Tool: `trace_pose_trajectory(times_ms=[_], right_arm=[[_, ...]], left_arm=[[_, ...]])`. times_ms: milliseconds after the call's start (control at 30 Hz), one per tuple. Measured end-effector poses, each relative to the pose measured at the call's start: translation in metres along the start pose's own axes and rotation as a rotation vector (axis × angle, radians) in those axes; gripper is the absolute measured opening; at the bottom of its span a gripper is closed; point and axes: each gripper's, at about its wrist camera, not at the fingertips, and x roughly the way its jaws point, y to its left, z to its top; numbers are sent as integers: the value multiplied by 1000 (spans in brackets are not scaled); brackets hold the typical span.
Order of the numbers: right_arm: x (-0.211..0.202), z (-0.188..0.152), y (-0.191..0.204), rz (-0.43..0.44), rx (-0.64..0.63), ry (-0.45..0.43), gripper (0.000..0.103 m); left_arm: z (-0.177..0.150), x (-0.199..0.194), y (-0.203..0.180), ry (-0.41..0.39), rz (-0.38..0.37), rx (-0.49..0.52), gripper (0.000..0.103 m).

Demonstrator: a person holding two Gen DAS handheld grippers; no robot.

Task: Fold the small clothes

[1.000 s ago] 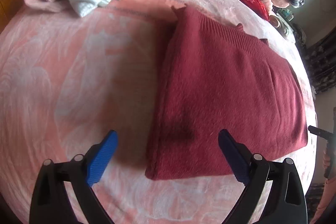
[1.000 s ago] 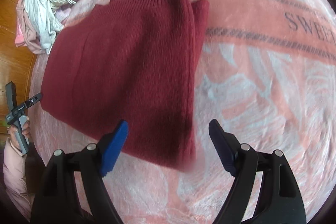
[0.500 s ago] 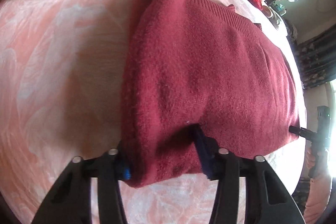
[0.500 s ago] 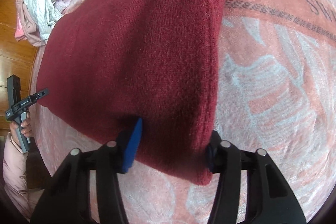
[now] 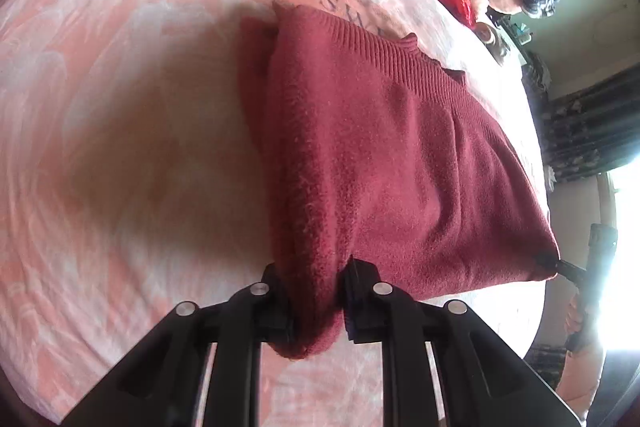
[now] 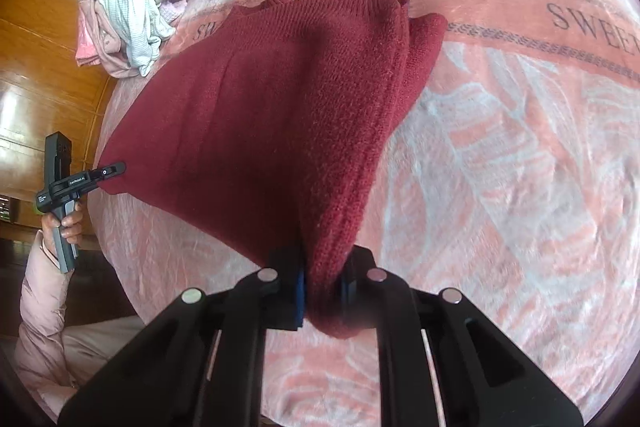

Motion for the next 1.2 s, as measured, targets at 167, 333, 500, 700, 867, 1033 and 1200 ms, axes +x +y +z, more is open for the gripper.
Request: trace_pose_trajectory(times_ms=[167, 333, 500, 700, 867, 1033, 1200], right_arm=[[-8, -65, 3, -27, -32, 56, 11], [9, -112, -7, -40, -1, 96, 11], [60, -122, -14, -156, 16, 144, 22], [53, -119, -8, -149, 33, 129, 31], [-9, -107, -1, -158, 60, -49, 38], [-32, -35, 10, -87, 96, -156, 52], [-12, 38, -19, -101, 146, -165, 66]], left_arm=[[-55, -11, -9, 66, -1, 33, 17], [-103, -9, -18, 119, 46, 109, 18], [-113, 26, -12, 133, 207, 185, 27], [-122, 37, -15, 76, 319, 254, 55], [-99, -12, -14, -1, 367, 139, 58], [-45, -60, -38, -233, 373, 129, 68], [13, -29, -61, -238, 323, 196, 76]])
